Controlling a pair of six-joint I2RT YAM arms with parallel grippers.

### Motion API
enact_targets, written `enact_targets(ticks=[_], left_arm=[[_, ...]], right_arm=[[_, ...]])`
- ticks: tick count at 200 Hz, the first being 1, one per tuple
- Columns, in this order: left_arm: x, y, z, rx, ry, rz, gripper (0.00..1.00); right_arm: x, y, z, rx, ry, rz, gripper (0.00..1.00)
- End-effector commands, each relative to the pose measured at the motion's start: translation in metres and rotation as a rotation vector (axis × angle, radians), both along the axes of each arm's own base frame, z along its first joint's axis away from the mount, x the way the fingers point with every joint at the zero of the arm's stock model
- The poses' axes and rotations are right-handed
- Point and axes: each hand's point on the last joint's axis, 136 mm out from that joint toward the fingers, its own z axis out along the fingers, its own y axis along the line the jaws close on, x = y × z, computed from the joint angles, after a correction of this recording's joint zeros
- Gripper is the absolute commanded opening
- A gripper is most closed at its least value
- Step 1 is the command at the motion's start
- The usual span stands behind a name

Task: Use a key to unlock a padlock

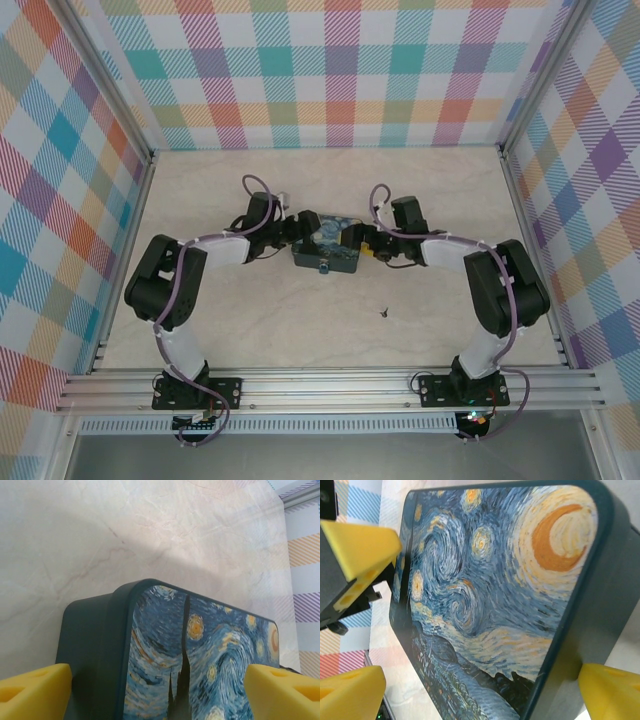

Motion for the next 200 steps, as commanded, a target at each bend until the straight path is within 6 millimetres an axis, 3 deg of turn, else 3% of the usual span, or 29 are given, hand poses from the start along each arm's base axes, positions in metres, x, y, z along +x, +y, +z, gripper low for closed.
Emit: enact_targets(ticks=[1, 44, 79, 114, 131, 152, 200], left_arm=[[-0.005, 0.001, 0.016, -0.032, -0.029, -0.027, 0.89], [0.002, 0.023, 0.024, -0.006, -0.049, 0.019, 0.92], [0.008, 0.059, 0.042, 0.034, -0.084, 0.102, 1.0], [0.012, 0.096, 0.082, 0.032, -0.176, 0.194, 1.0], [0.004, 0.106, 0.1, 0.025, -0.219, 0.205, 1.0], [-0.013, 0.103, 0.113, 0.016, -0.241, 0.161, 1.0], [-0.07, 0.099, 0.113, -0.05, -0.212, 0.097, 1.0]], right_arm=[[-0.017, 0.021, 0.013, 0.048, -0.024, 0.058, 0.98], [-0.027, 0.023, 0.013, 0.007, -0.03, 0.046, 0.99], [-0.024, -0.002, 0.011, -0.149, -0.06, -0.032, 1.0], [-0.023, -0.035, 0.021, -0.331, -0.092, -0.108, 1.0], [-0.026, -0.046, 0.03, -0.384, -0.1, -0.123, 1.0], [-0.034, -0.055, 0.042, -0.404, -0.098, -0.148, 1.0], [-0.07, -0.074, 0.038, -0.439, 0.033, -0.172, 0.96]])
